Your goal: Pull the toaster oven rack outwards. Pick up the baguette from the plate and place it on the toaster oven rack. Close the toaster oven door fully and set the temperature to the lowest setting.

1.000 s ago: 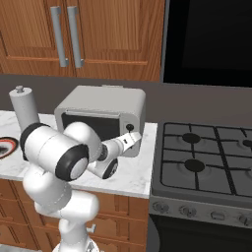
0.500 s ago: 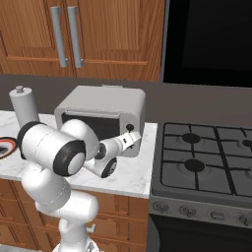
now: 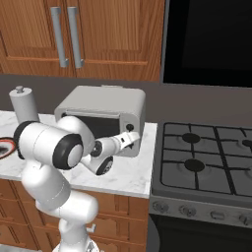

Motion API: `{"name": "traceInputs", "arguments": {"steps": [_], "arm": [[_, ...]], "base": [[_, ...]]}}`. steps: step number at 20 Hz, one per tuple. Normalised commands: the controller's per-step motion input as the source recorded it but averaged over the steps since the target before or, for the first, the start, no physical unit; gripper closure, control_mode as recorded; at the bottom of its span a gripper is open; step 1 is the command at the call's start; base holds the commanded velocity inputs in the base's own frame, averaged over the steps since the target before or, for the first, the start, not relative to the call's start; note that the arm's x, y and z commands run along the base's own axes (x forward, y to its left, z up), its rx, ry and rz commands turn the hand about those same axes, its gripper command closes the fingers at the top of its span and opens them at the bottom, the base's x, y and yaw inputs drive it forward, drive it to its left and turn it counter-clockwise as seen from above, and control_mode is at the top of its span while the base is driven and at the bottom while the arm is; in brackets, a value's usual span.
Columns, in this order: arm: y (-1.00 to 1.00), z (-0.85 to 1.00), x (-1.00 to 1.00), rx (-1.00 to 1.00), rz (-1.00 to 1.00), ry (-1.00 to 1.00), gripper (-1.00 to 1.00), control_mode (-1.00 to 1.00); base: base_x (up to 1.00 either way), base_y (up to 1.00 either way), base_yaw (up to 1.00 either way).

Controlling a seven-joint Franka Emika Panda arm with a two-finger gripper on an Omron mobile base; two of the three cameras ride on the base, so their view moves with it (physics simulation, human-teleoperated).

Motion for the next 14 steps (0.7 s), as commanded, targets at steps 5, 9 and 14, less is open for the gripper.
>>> {"name": "traceInputs", "arguments": {"steps": [5, 9, 14], "arm": [[0.94, -1.0, 0.04, -0.02, -0.03, 0.15, 1.0, -1.0], [0.95, -1.0, 0.0, 0.0, 0.0, 0.19, 1.0, -1.0], [0.85, -0.96, 0.0, 0.03, 0.05, 0.21, 1.0, -1.0]], "base": [[0.0, 0.0, 0.0], [0.0, 0.0, 0.0], [0.0, 0.0, 0.0]]}}
